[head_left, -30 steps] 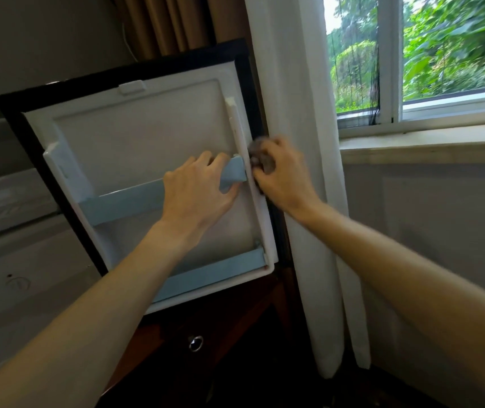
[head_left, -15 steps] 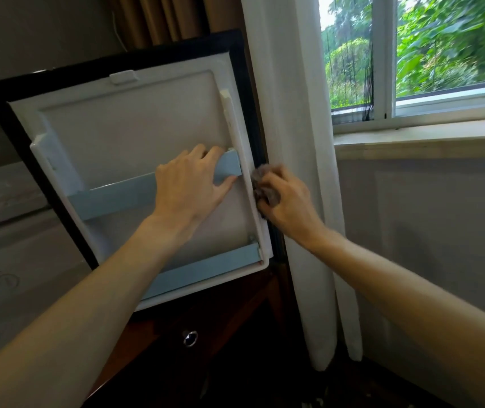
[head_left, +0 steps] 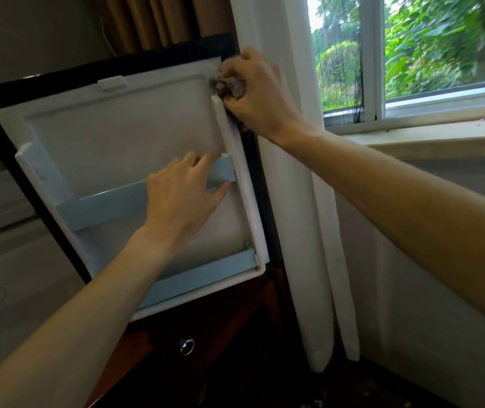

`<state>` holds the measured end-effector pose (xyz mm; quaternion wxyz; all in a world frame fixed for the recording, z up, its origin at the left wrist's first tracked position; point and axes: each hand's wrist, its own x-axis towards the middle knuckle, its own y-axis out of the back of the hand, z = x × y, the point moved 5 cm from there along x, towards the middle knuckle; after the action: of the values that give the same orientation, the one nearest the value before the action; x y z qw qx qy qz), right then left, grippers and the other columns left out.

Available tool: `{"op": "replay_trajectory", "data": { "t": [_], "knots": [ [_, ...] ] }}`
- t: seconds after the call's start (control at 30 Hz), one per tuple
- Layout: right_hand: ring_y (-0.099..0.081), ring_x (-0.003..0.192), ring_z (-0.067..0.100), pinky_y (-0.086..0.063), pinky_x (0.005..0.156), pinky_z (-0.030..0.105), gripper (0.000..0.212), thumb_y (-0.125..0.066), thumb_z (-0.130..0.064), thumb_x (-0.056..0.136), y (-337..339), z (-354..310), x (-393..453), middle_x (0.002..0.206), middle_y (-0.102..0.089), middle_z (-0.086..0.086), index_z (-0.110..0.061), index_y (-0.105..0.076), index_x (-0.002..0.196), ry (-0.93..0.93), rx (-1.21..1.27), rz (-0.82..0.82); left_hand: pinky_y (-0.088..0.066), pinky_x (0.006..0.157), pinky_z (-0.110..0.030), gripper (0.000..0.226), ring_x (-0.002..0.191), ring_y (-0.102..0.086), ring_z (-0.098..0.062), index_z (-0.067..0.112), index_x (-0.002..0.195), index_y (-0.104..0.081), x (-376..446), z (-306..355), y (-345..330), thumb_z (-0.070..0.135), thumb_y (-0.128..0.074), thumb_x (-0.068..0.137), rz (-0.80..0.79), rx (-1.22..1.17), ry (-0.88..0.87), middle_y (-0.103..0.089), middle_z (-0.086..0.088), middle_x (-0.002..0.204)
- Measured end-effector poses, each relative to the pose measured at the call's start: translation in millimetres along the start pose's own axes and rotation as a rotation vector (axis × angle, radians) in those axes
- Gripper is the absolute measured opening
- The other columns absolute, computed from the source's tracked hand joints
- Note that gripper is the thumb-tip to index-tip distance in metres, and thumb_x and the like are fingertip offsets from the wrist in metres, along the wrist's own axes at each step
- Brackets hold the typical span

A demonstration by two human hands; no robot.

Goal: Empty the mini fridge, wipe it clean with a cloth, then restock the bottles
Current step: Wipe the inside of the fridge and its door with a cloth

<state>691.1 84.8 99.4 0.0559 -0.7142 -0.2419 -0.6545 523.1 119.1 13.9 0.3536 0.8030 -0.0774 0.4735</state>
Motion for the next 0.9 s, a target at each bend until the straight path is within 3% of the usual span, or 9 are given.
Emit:
{"op": "replay_trajectory", "data": {
  "t": [0.13, 0.23, 0.37, 0.47, 0.6, 0.73, 0.9],
  "knots": [
    [-0.054, 0.086, 0.010, -0.046, 0.075, 0.016, 0.021, -0.065, -0.019, 0.084, -7, 5, -36, 0.101, -0.053, -0.002, -0.010, -0.064, 0.103, -0.051, 0.034, 0.032, -0.031, 0.057, -0.035, 0.045, 0.080, -0.063, -0.029, 0.023, 0.122, -0.063, -1, 0, 2, 0.056, -0.063, 0.091, -0.002, 0.010, 0.018, -0.065, -0.003, 0.097],
    [-0.052, 0.098, 0.005, -0.042, 0.085, 0.011, 0.026, -0.068, -0.015, 0.085, -25, 16, -114, 0.114, -0.054, -0.002, -0.012, -0.063, 0.111, -0.137, 0.049, -0.063, -0.033, 0.058, -0.036, 0.045, 0.082, -0.061, -0.028, 0.023, 0.121, -0.062, -1, 0, 2, 0.057, -0.062, 0.091, -0.015, 0.002, 0.025, -0.062, -0.003, 0.096],
    [-0.055, 0.105, 0.010, -0.053, 0.090, 0.030, 0.029, -0.067, -0.013, 0.087, -52, 24, -226, 0.125, -0.051, 0.002, -0.009, -0.062, 0.115, -0.200, 0.070, -0.234, -0.035, 0.061, -0.036, 0.045, 0.084, -0.061, -0.027, 0.023, 0.122, -0.062, -1, 0, 2, 0.057, -0.062, 0.092, -0.019, -0.021, 0.036, -0.062, -0.003, 0.097],
    [-0.057, 0.106, 0.012, -0.054, 0.089, 0.031, 0.023, -0.070, -0.012, 0.086, -62, 28, -256, 0.124, -0.050, 0.001, -0.009, -0.063, 0.108, -0.184, 0.087, -0.310, -0.033, 0.061, -0.036, 0.046, 0.083, -0.061, -0.027, 0.024, 0.124, -0.063, 0, 0, 2, 0.056, -0.062, 0.092, -0.005, -0.018, 0.034, -0.062, -0.003, 0.096],
    [-0.058, 0.105, 0.011, -0.053, 0.092, 0.028, 0.028, -0.073, -0.011, 0.083, -49, 28, -204, 0.120, -0.056, 0.002, -0.011, -0.065, 0.110, -0.188, 0.060, -0.276, -0.035, 0.061, -0.036, 0.046, 0.085, -0.061, -0.027, 0.024, 0.125, -0.062, 1, 1, 1, 0.056, -0.062, 0.092, -0.015, -0.026, 0.029, -0.062, -0.002, 0.098],
    [-0.052, 0.087, 0.003, -0.041, 0.081, 0.006, 0.028, -0.068, -0.013, 0.085, -15, 8, -77, 0.104, -0.053, -0.003, -0.010, -0.065, 0.112, -0.169, 0.070, -0.064, -0.039, 0.056, -0.037, 0.044, 0.082, -0.062, -0.029, 0.023, 0.121, -0.063, 1, 0, 2, 0.055, -0.063, 0.092, -0.014, -0.035, 0.005, -0.063, -0.004, 0.095],
    [-0.053, 0.082, 0.009, -0.038, 0.072, 0.006, 0.020, -0.066, -0.019, 0.082, -5, 2, -24, 0.096, -0.051, -0.006, -0.013, -0.065, 0.101, -0.112, 0.012, -0.007, -0.031, 0.054, -0.034, 0.043, 0.075, -0.063, -0.032, 0.020, 0.120, -0.066, 1, 3, 4, 0.049, -0.071, 0.088, -0.014, -0.015, 0.005, -0.063, -0.007, 0.088]
  ]
}}
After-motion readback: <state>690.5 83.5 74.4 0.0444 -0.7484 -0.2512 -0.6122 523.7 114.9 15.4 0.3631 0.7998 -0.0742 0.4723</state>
